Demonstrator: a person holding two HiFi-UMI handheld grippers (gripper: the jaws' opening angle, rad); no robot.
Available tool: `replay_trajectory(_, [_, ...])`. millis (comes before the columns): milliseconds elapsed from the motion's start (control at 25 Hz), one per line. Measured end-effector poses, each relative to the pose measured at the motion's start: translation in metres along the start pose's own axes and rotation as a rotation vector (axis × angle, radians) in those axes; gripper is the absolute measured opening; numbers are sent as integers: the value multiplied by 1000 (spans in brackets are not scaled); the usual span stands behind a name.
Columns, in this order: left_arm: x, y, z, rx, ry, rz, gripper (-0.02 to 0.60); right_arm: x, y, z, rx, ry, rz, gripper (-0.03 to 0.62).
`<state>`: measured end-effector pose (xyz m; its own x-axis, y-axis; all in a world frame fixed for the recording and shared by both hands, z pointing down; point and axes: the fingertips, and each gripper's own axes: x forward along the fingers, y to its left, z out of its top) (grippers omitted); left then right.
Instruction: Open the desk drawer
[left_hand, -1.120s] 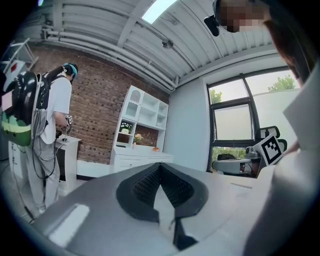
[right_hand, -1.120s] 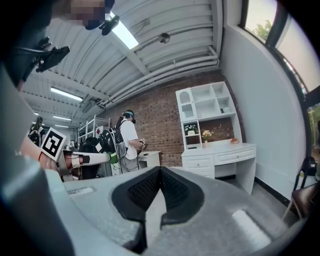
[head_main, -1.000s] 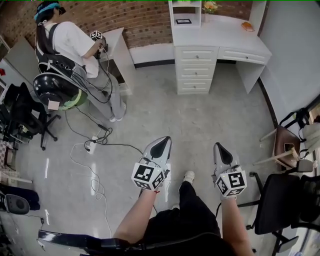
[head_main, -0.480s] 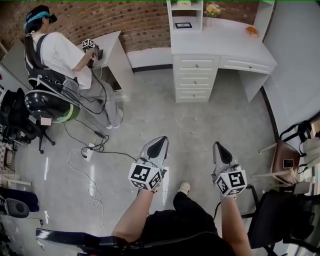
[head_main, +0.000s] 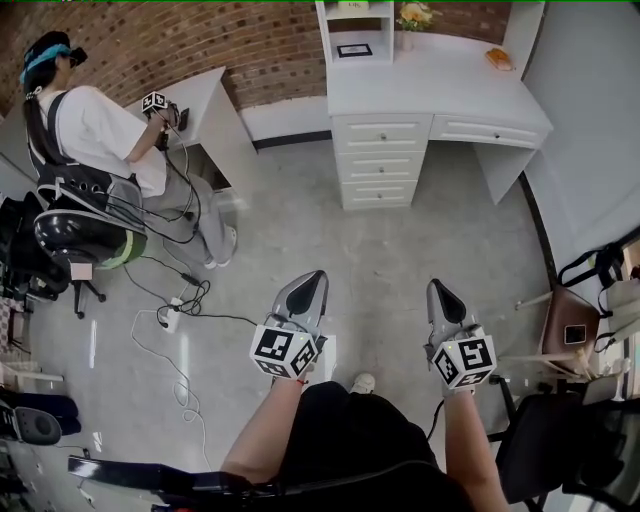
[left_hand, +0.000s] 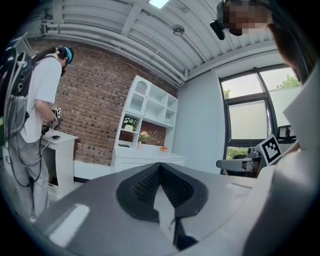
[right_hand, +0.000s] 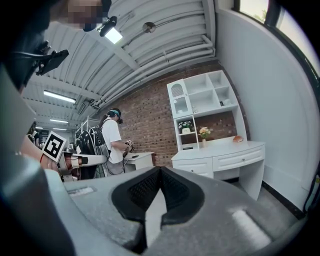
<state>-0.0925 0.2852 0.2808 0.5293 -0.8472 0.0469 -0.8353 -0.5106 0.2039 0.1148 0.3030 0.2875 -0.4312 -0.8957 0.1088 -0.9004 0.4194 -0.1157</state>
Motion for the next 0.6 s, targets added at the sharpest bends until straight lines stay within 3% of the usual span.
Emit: replay_trajectory(600, [61, 30, -11, -15, 49, 11, 2, 47, -48, -13, 65, 35, -43, 0])
